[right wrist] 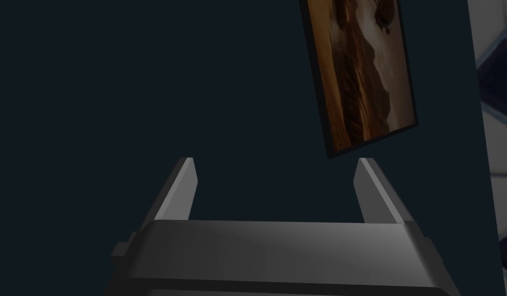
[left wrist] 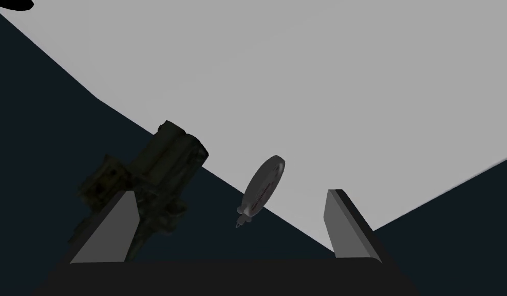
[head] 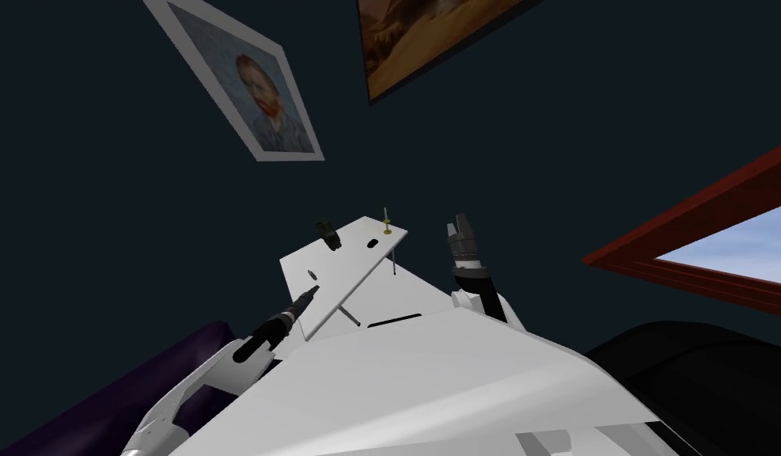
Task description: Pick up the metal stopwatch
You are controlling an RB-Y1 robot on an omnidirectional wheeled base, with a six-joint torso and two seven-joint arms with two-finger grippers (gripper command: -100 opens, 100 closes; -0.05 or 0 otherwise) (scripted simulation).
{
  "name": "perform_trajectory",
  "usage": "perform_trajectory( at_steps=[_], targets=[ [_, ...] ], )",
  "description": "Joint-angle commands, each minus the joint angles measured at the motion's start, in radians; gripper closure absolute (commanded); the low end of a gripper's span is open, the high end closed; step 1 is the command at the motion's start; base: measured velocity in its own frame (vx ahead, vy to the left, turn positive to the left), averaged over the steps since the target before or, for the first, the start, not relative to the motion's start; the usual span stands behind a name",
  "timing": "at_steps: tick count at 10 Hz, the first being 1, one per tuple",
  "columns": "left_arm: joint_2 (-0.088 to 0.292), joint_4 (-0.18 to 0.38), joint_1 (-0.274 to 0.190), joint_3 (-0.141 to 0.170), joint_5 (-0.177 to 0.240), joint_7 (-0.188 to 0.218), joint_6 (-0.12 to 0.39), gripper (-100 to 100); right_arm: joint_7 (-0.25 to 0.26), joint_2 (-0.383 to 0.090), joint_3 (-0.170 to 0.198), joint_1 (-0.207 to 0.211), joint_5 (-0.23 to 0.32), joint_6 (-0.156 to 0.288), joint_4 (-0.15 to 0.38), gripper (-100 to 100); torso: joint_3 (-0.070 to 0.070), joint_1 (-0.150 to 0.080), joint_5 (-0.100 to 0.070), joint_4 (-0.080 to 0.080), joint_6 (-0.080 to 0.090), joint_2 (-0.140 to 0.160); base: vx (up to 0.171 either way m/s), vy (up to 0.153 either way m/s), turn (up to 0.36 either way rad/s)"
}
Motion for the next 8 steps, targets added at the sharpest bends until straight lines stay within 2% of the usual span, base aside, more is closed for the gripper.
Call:
perform_trajectory(
  at_steps=[1, 3, 4, 8],
  targets=[
    [0.043, 0.033, 0.008, -0.004, 0.014, -0.004, 0.046, -100, 0.0, 0.0, 0.0, 0.0, 0.0, 0.0, 0.0, 0, 0.0, 0.0, 0.0, 0.0, 0.0, 0.0, 0.061, -0.068, -0.192],
    [0.103, 0.09, 0.009, -0.012, 0.037, -0.005, 0.093, -100, 0.0, 0.0, 0.0, 0.0, 0.0, 0.0, 0.0, 0, -0.001, -0.002, -0.001, -0.001, 0.0, -0.002, 0.108, -0.082, -0.19],
    [0.103, 0.09, 0.009, -0.012, 0.037, -0.005, 0.093, -100, 0.0, 0.0, 0.0, 0.0, 0.0, 0.0, 0.0, 0, -0.003, -0.003, -0.001, -0.001, 0.0, -0.005, 0.091, -0.059, -0.052],
    [0.202, 0.196, 0.013, -0.023, 0.077, 0.001, 0.173, -100, 0.0, 0.0, 0.0, 0.0, 0.0, 0.0, 0.0, 0, -0.002, -0.002, 0.0, -0.001, 0.0, -0.003, 0.095, -0.061, -0.133]
  ],
)
